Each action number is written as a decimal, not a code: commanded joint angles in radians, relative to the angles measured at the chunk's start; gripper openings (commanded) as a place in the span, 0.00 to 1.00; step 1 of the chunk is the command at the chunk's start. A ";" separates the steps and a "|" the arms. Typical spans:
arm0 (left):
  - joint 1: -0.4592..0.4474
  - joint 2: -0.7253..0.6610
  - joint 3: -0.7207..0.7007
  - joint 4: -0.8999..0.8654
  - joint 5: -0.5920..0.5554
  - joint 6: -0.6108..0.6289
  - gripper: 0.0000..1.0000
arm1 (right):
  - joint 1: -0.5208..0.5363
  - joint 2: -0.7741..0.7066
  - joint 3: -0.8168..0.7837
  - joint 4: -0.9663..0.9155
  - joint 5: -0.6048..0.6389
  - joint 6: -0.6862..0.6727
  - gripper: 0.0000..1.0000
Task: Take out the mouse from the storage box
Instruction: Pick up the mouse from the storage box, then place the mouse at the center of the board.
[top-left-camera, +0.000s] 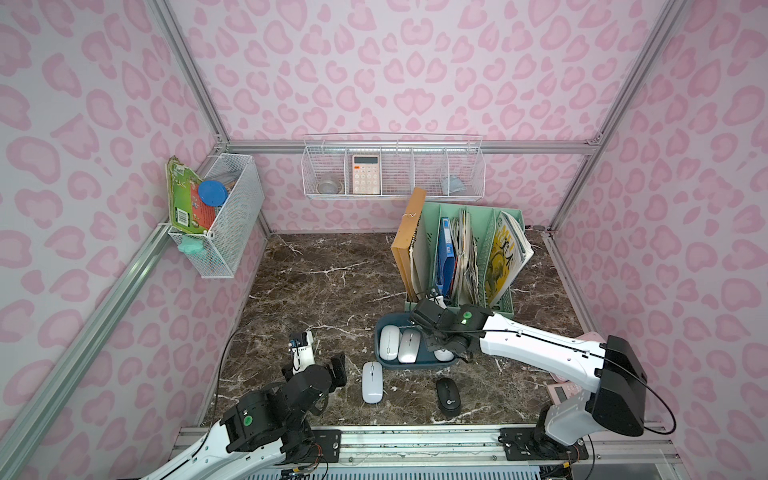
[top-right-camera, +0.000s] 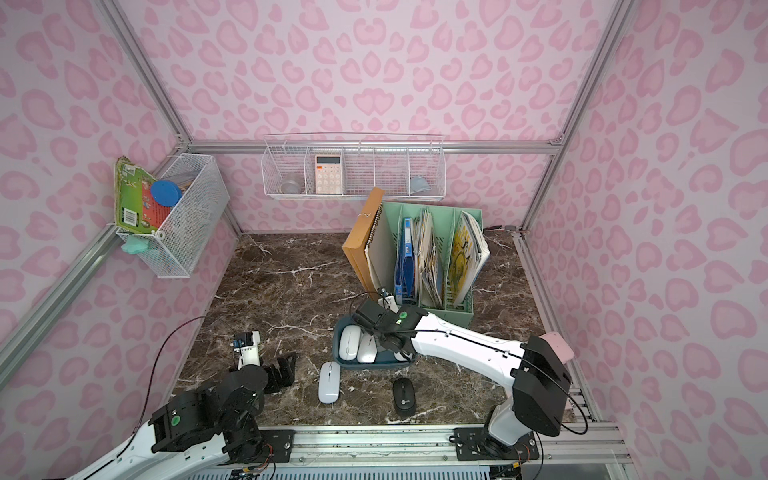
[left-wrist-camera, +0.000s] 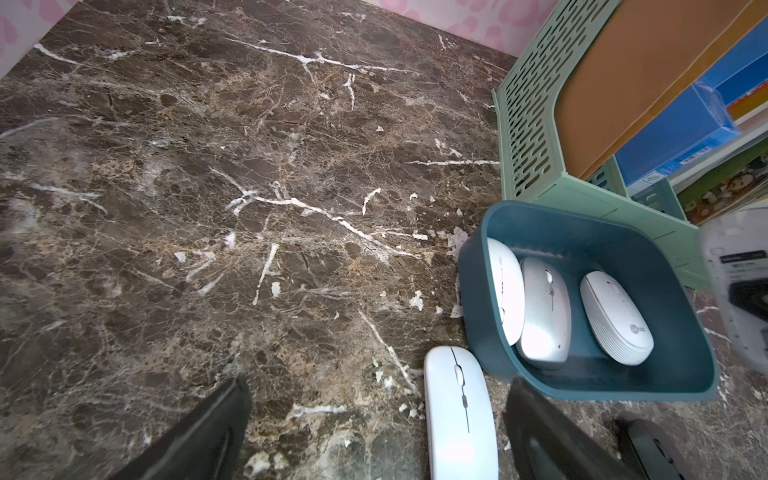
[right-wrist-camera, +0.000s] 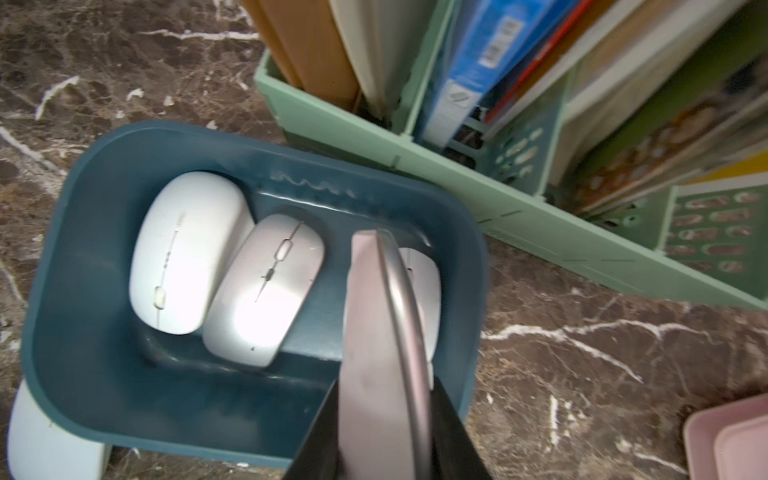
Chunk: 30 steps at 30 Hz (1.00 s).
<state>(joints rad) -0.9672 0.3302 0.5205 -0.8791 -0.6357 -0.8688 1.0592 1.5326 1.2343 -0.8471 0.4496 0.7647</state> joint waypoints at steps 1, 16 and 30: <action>0.001 -0.001 0.003 -0.002 -0.014 -0.008 0.99 | -0.022 -0.055 -0.024 -0.091 0.061 0.025 0.21; 0.001 0.003 -0.005 0.001 -0.042 -0.005 0.99 | -0.249 -0.285 -0.337 0.014 0.054 0.042 0.19; 0.001 0.011 -0.012 -0.001 -0.078 -0.011 0.99 | -0.345 -0.174 -0.482 0.147 -0.025 0.057 0.18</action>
<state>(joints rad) -0.9672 0.3386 0.5091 -0.8791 -0.6964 -0.8688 0.7238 1.3361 0.7555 -0.7280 0.4335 0.8074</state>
